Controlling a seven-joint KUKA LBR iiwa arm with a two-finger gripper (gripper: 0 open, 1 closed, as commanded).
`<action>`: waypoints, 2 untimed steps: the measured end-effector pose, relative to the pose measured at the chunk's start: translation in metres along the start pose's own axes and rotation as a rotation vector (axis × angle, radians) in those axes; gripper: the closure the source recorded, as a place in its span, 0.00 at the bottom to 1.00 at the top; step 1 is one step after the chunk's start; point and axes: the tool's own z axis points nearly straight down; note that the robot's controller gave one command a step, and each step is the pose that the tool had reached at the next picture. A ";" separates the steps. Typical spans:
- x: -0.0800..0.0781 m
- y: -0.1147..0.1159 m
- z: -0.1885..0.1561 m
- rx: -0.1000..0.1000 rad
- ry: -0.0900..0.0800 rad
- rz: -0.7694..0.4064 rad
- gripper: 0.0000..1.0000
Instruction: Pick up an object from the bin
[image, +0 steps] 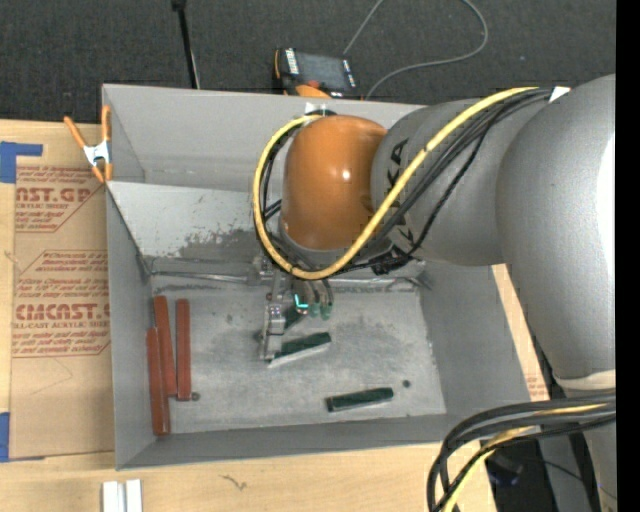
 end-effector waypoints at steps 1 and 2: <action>0.022 -0.050 0.085 0.002 -0.002 -0.266 0.00; 0.021 -0.049 0.084 0.000 -0.007 -0.266 1.00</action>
Offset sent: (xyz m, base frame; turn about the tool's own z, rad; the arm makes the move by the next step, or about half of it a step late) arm -0.0215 -0.0498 -0.0831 -0.2667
